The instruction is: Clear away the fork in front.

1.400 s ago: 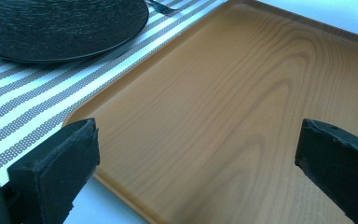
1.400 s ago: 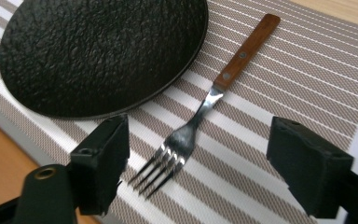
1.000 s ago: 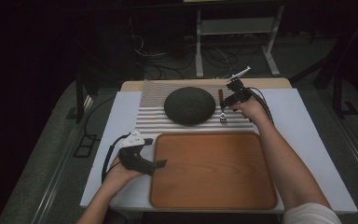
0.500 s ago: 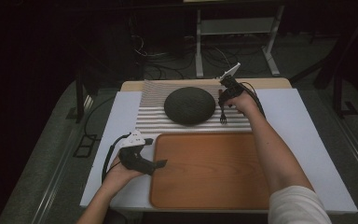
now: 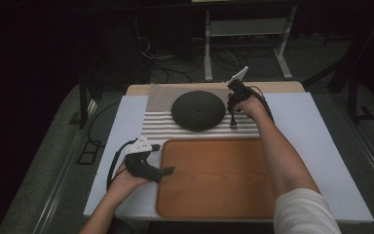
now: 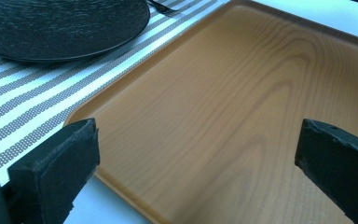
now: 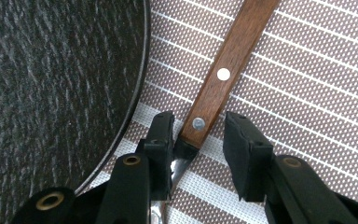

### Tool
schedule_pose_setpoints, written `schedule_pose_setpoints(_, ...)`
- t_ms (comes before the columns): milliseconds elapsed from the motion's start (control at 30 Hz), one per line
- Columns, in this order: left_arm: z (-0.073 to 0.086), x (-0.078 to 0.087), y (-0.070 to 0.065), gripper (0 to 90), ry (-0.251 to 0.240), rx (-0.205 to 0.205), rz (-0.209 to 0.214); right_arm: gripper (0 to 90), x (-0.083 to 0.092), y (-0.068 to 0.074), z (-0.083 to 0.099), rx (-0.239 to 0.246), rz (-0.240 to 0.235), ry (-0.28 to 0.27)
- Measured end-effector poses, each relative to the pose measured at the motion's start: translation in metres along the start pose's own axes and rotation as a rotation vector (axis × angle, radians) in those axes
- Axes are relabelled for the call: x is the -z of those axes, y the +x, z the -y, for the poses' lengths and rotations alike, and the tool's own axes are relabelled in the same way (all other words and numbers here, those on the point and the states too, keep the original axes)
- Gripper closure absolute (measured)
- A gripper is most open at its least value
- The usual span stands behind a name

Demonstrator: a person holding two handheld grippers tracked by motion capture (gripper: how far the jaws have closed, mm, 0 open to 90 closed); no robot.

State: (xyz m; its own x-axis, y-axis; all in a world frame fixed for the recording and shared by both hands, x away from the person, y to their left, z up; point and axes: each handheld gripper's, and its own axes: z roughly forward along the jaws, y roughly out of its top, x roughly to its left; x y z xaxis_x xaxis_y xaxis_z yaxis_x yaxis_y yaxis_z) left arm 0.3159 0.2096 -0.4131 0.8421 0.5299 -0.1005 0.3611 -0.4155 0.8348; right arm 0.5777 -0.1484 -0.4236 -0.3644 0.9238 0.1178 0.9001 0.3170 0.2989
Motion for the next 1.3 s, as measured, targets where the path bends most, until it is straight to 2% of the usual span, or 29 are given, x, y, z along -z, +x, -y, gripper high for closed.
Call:
schedule_pose_setpoints(433, 0.0, -0.001, 0.0, 0.0, 0.002, -0.001, 0.003, 74.7, 0.0, 0.001, -0.001, 0.009, 0.037, 0.02)
schedule_pose_setpoints(767, 0.0, -0.001, 0.0, 0.0, 0.005, -0.002, 0.006, 77.4, 0.0, 0.005, 0.001, 0.05, 0.068, 0.009)
schedule_pose_setpoints(867, 0.0, -0.001, 0.0, 0.0, 0.007, -0.002, 0.006, 77.4, 0.001, 0.004, 0.002, 0.048, 0.05, 0.006)
schedule_pose_setpoints(900, 0.0, -0.002, 0.001, 0.0, 0.008, -0.001, 0.005, 77.4, 0.003, 0.001, 0.005, 0.041, 0.017, -0.011)
schedule_pose_setpoints(933, 0.0, -0.002, 0.001, 0.0, 0.007, -0.001, 0.004, 77.4, 0.004, 0.0, 0.006, 0.04, 0.006, -0.018)
schedule_pose_setpoints(1067, 0.0, -0.002, 0.0, 0.0, 0.005, 0.0, 0.001, 77.5, 0.01, -0.002, 0.011, 0.04, -0.013, -0.036)
schedule_pose_setpoints(1300, 0.0, -0.001, 0.001, 0.0, 0.001, -0.001, 0.001, 77.9, 0.037, -0.011, 0.026, 0.021, -0.087, -0.128)
